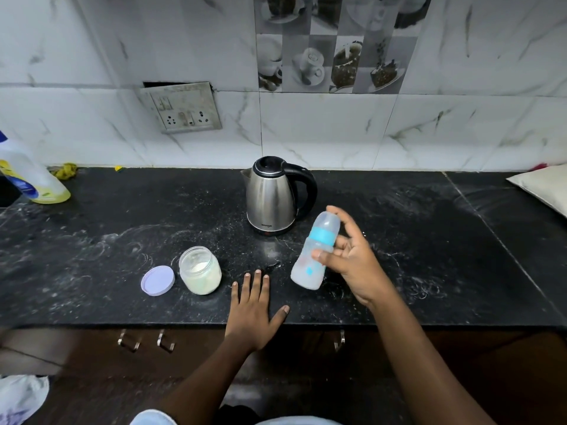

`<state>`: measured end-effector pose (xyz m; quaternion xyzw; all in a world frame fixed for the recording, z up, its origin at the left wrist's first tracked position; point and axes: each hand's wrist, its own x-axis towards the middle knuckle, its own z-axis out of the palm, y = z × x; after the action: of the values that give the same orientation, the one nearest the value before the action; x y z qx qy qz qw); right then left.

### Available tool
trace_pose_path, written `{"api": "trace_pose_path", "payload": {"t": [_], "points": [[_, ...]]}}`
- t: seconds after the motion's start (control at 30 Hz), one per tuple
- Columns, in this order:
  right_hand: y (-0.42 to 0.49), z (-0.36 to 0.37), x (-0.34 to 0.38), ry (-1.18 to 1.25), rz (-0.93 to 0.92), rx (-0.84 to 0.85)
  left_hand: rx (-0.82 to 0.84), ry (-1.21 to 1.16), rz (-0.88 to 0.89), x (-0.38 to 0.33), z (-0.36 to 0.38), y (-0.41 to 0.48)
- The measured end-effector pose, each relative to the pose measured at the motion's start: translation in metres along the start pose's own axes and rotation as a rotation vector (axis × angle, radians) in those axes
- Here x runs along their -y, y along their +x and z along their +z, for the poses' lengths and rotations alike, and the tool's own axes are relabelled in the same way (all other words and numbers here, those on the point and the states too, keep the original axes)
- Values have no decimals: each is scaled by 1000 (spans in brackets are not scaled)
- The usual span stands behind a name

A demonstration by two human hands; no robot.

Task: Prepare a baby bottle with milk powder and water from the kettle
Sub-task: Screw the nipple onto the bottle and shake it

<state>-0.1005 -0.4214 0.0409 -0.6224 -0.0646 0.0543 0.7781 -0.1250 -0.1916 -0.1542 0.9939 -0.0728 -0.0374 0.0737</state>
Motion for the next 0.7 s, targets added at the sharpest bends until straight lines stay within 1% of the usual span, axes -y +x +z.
{"api": "trace_pose_path", "payload": {"t": [0.07, 0.1, 0.13, 0.23, 0.27, 0.3, 0.4, 0.43, 0.47, 0.53, 0.57, 0.6, 0.63, 0.7], "points": [[3, -1, 2, 61, -24, -134, -2, -5, -2, 0, 0, 1], [4, -2, 1, 67, -26, -152, 4, 5, -3, 0, 0, 0], [3, -2, 0, 49, -17, -120, 8, 11, -3, 0, 0, 0], [-5, -3, -4, -29, 42, 96, 5, 1, -3, 1, 1, 1], [-6, -4, -4, -33, 38, 106, 4, 3, -4, 0, 1, 1], [-5, -6, -2, -18, 21, 69, 1, 8, -3, 0, 1, 1], [1, -10, 1, 72, -14, -118, -16, 1, 1, 1, 2, 1], [1, -9, 1, 70, -17, -123, -12, 5, 0, 0, 1, 0], [1, -7, -1, 45, -10, -80, -4, 12, -1, 0, 1, 0], [-1, -5, -6, -9, 30, 68, -1, 16, -1, 0, 0, 0], [-2, -4, -7, -22, 42, 112, -1, 10, -2, -1, 0, 1], [-1, -4, -6, -22, 35, 113, 0, 7, -4, -1, 0, 1], [1, -5, -4, -4, 16, 71, 3, 8, -4, -1, 0, 1], [6, -10, -1, 74, -17, -72, 11, 19, -6, 0, 0, 0]]}}
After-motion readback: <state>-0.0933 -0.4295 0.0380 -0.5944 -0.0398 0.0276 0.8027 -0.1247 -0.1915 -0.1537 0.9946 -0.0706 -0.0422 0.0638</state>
